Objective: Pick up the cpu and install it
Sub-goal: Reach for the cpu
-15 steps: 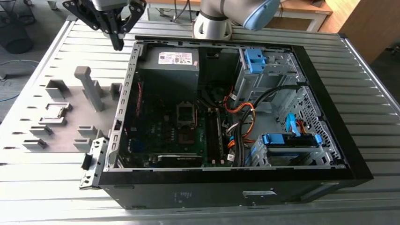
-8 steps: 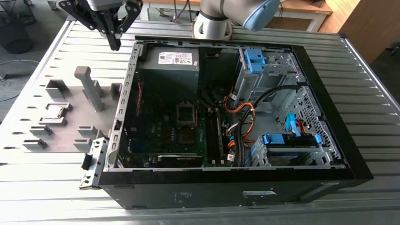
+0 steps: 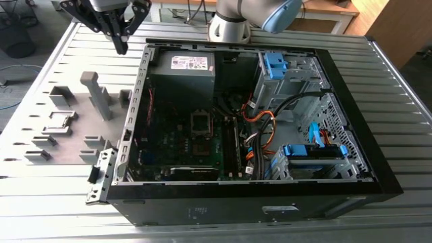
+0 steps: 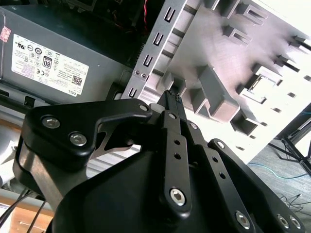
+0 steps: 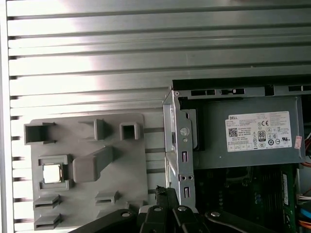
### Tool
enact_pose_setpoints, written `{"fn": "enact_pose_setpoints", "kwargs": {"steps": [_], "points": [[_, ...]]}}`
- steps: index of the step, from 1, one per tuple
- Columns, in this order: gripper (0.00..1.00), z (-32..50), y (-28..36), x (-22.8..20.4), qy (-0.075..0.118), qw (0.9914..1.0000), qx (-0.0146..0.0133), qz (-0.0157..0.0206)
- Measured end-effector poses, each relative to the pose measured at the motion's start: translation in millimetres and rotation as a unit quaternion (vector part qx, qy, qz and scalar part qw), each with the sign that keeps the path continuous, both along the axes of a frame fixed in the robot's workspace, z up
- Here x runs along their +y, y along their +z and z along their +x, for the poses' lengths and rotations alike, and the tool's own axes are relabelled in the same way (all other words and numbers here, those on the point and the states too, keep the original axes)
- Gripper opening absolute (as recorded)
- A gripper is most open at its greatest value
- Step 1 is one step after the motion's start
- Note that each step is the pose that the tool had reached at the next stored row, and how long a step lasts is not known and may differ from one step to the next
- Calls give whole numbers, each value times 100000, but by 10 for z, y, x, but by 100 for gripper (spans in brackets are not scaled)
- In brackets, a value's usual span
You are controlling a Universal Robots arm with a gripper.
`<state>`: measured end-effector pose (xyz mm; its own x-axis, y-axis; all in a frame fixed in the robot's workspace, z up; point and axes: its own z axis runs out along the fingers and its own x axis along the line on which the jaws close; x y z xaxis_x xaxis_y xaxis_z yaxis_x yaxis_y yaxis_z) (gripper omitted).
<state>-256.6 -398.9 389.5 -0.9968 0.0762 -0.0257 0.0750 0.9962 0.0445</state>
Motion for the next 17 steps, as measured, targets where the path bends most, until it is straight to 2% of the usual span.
{"fn": "enact_pose_setpoints", "kwargs": {"steps": [17], "points": [[11,-115,-9,0,-4,100000,-1,-2]]}}
